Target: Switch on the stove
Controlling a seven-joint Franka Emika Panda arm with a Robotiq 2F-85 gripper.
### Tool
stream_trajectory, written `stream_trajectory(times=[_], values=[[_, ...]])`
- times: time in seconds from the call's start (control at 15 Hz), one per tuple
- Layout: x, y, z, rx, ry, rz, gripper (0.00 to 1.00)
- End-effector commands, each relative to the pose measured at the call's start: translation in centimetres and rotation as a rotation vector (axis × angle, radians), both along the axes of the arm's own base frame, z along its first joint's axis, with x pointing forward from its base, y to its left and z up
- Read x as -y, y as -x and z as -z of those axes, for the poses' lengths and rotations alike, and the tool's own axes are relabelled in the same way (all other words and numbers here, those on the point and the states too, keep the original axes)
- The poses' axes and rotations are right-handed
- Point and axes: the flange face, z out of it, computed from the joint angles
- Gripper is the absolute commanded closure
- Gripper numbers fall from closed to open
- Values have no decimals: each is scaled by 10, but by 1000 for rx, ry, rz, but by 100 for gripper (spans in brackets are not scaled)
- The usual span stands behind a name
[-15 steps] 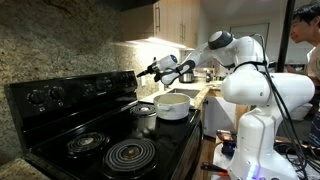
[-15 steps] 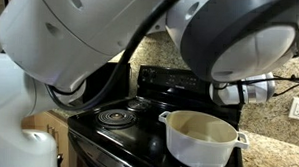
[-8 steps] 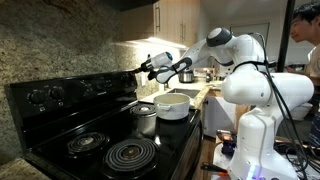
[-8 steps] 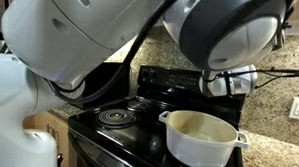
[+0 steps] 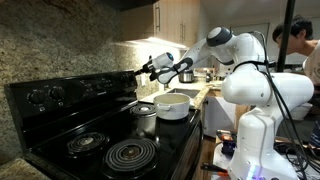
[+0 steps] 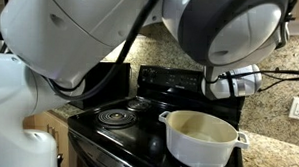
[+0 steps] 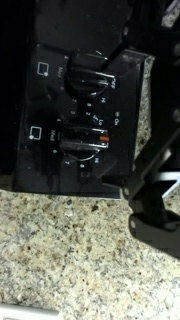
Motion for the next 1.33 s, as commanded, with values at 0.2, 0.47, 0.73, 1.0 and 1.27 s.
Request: stream_trajectory(times=[0.2,0.47,0.73,1.0,1.27], values=[[-1,0,1,-2,-1,-1,0],[-2,1,8,-4,5,-5,0],[1,-2,12,13,5,-7,0],[10,-4,8,49,22,5,0],[18,-6,7,64,40,20,0]])
